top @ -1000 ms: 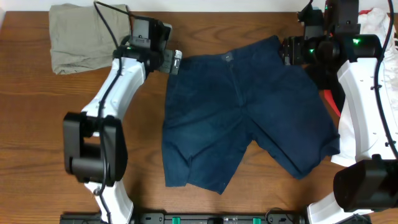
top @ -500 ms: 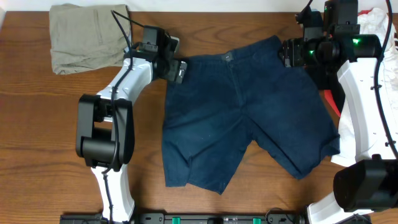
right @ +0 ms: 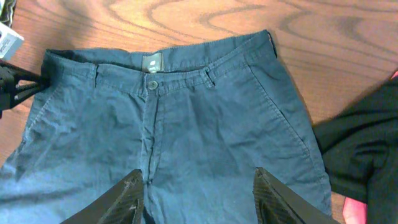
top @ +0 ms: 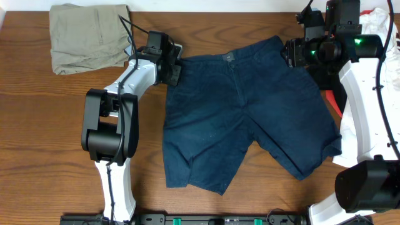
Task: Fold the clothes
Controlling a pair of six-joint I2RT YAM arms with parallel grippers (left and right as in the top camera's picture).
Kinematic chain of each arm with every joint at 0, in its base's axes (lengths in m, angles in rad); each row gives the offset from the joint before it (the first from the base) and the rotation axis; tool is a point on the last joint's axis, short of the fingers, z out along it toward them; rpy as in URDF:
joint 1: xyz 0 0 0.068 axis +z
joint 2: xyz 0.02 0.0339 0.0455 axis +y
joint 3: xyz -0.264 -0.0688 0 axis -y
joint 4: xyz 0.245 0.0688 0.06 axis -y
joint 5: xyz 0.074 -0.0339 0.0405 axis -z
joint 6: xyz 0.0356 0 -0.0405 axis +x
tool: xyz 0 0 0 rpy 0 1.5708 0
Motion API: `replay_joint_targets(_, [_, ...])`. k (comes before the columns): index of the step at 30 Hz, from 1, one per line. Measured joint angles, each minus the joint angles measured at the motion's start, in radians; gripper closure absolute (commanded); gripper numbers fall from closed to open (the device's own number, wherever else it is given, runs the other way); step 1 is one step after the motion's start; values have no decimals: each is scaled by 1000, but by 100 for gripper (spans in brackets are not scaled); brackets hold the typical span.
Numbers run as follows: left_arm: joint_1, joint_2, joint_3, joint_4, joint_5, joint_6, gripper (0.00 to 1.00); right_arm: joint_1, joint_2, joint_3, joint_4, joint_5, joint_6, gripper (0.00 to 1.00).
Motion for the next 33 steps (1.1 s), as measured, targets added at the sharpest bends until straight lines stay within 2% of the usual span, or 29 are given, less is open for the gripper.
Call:
replay_joint_targets(5, [23, 0, 3, -47, -58, -113, 94, 9, 0, -1, 27, 0, 0, 49])
replay_joint_targets(11, [169, -22, 8, -209, -100, -202, 94, 41, 11, -20, 44, 0, 0, 49])
replay_joint_targets(22, [464, -91, 9, -623, -190, -261, 94, 124, 147, -23, 75, -2, 14, 46])
replay_joint_targets(30, [523, -101, 9, -726, -216, -263, 93, 195, 276, -23, 36, -6, 62, 43])
replay_joint_targets(31, [522, -109, 9, -727, -220, -263, 90, 204, 296, -24, 21, -7, 66, 43])
replay_joint_targets(33, [520, -145, 9, -726, -224, -260, 71, 216, 325, -28, -5, -7, 71, 42])
